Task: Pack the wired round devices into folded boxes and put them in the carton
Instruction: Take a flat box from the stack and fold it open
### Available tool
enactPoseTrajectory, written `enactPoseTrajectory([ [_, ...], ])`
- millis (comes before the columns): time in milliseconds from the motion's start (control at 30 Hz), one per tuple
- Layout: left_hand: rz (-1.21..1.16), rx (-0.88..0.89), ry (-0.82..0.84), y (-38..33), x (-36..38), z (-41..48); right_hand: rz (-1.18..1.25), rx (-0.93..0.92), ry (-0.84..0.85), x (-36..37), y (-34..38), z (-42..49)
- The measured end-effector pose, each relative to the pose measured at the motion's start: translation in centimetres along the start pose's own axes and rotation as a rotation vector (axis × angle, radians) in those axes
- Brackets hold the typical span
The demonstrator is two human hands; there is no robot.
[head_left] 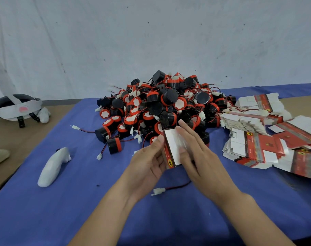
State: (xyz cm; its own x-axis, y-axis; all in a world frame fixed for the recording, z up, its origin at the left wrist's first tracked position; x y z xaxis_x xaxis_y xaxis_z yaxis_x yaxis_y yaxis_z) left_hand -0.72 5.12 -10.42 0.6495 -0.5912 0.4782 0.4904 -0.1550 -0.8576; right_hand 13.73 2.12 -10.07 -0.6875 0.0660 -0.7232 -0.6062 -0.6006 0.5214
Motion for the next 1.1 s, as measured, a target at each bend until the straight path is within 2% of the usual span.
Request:
enactPoseTrajectory([
  [100,-0.001,-0.004,0.050,0.0,0.3,-0.1,0.078,0.048,-0.039,0.3,-0.5,0.0],
  [233,-0.008,0.036,0.056,-0.1,0.4,-0.1,0.413,0.142,-0.056,1.5,-0.6,0.1],
  [467,0.049,0.052,0.005,-0.3,0.0,-0.3,0.408,0.155,-0.011,2.4,-0.5,0.3],
  [533,0.230,0.073,-0.039,-0.7,-0.1,-0.4,0.420,0.155,0.031,2.5,-0.7,0.5],
  [633,0.867,0.183,-0.079,-1.4,0.2,-0.9,0.474,0.170,0.043,1.7,-0.9,0.7],
  [700,1.214,0.229,-0.045,-1.1,0.7,-1.4,0.430,0.170,0.065,0.9,-1.2,0.8],
  [800,1.613,0.226,0.011,-0.5,1.3,-1.9,0.375,0.201,0.156,0.2,-1.7,0.7],
  [867,1.847,0.288,0.035,-0.4,1.9,-2.0,0.361,0.218,0.180,-0.2,-2.6,0.3],
  [933,1.883,0.389,-0.039,-0.7,2.4,-2.1,0.308,0.260,0.158,-1.2,-3.9,-0.4],
  [1000,1.751,0.464,-0.169,-1.4,2.5,-2.4,0.335,0.314,0.087,-2.8,-5.4,-1.4],
  [1067,1.657,0.423,-0.220,-1.6,2.0,-2.5,0.383,0.371,0.016,-4.4,-6.8,-2.5],
  [1100,1.661,0.340,-0.193,-1.1,1.7,-2.3,0.389,0.399,-0.007,-5.1,-7.3,-3.0],
])
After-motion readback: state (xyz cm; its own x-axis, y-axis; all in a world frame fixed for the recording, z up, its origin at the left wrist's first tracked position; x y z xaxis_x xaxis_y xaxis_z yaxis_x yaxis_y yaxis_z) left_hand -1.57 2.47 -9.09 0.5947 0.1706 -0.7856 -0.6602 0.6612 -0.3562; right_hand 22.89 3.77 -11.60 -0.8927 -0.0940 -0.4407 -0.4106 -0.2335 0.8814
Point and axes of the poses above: each hand's wrist, its own z-axis towards the middle knuckle, its own x-axis out of the palm, y = z × x, the point moved 4 cm from there along z, towards the middle knuckle, and after that the axes turned 14 degrees about y, right-handed, at the moved point
